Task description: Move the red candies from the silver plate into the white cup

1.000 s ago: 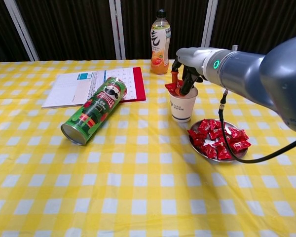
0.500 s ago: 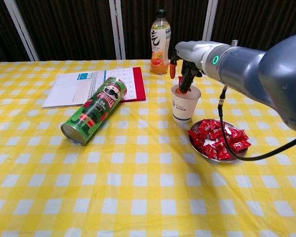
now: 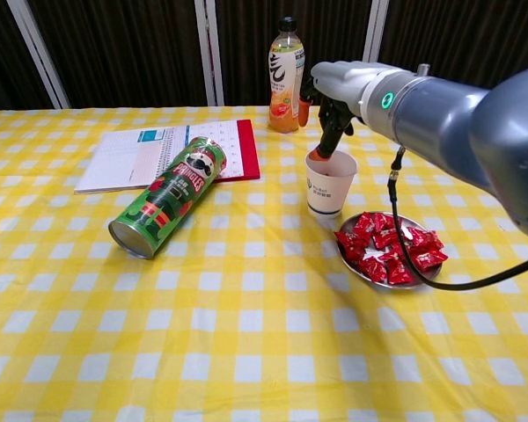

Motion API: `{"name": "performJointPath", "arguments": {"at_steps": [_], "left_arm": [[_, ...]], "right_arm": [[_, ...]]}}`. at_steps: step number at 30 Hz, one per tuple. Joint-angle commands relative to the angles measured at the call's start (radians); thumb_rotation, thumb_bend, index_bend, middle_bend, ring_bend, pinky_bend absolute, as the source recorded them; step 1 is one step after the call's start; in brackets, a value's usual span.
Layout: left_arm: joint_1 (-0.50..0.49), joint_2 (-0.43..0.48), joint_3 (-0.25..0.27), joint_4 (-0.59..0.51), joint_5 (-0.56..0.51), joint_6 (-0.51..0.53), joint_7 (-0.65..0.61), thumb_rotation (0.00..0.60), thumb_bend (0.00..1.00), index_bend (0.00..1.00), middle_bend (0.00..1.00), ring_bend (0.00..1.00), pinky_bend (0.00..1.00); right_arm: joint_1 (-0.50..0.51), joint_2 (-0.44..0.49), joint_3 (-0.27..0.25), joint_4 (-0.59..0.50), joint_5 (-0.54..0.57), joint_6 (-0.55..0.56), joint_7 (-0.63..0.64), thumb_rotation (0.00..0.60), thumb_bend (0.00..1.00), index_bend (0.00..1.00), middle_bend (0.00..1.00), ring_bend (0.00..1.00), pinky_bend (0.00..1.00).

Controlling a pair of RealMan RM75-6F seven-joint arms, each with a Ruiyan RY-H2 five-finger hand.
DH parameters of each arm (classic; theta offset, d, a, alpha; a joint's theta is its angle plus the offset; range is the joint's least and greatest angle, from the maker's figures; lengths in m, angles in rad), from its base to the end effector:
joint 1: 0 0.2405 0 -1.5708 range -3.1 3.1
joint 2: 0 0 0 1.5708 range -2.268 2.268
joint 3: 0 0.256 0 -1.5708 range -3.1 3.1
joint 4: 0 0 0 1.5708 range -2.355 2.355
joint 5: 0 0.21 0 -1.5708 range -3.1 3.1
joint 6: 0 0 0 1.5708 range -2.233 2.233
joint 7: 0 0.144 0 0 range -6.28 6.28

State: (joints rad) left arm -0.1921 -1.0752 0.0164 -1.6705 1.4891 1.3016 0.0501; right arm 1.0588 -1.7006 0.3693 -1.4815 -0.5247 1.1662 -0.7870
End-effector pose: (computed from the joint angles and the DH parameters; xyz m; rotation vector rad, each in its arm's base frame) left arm -0.3007 0.1953 0.1356 -1.5927 -0.9876 -0.7866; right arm -0.0435 -0.3918 -0.0229 1.6434 -0.9513 0.8513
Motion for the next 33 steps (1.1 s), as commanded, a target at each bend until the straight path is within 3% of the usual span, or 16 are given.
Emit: {"name": "performJointPath", "arguments": {"at_steps": [1, 5, 11, 17, 24, 33], "left_arm": [[0.001, 0.000, 0.000, 0.000, -0.001, 0.001, -0.002, 0.600, 0.03, 0.00, 0.00, 0.00, 0.00], [0.002, 0.002, 0.001, 0.000, 0.000, 0.002, -0.005, 0.600, 0.03, 0.00, 0.00, 0.00, 0.00], [0.002, 0.002, -0.001, -0.002, -0.001, 0.004, -0.008, 0.600, 0.03, 0.00, 0.00, 0.00, 0.00], [0.006, 0.003, 0.001, -0.005, 0.009, 0.015, -0.010, 0.600, 0.03, 0.00, 0.00, 0.00, 0.00], [0.009, 0.003, 0.001, -0.002, 0.017, 0.026, -0.018, 0.600, 0.03, 0.00, 0.00, 0.00, 0.00], [0.009, -0.001, 0.000, 0.000, 0.013, 0.024, -0.013, 0.600, 0.03, 0.00, 0.00, 0.00, 0.00]], "right_arm": [[-0.020, 0.015, -0.016, -0.038, -0.033, 0.026, 0.013, 0.600, 0.30, 0.37, 0.70, 0.70, 0.83], [-0.054, 0.061, -0.049, -0.139, -0.051, 0.058, -0.002, 0.600, 0.30, 0.34, 0.70, 0.70, 0.82], [-0.131, 0.156, -0.159, -0.338, -0.087, 0.109, -0.038, 0.600, 0.30, 0.22, 0.70, 0.70, 0.81], [-0.185, 0.194, -0.249, -0.444, -0.092, 0.153, -0.071, 0.600, 0.30, 0.14, 0.70, 0.70, 0.81], [-0.233, 0.164, -0.304, -0.411, -0.093, 0.164, -0.058, 0.600, 0.30, 0.14, 0.70, 0.70, 0.81], [-0.254, 0.120, -0.285, -0.268, -0.065, 0.088, -0.007, 0.600, 0.30, 0.14, 0.70, 0.70, 0.81]]}}
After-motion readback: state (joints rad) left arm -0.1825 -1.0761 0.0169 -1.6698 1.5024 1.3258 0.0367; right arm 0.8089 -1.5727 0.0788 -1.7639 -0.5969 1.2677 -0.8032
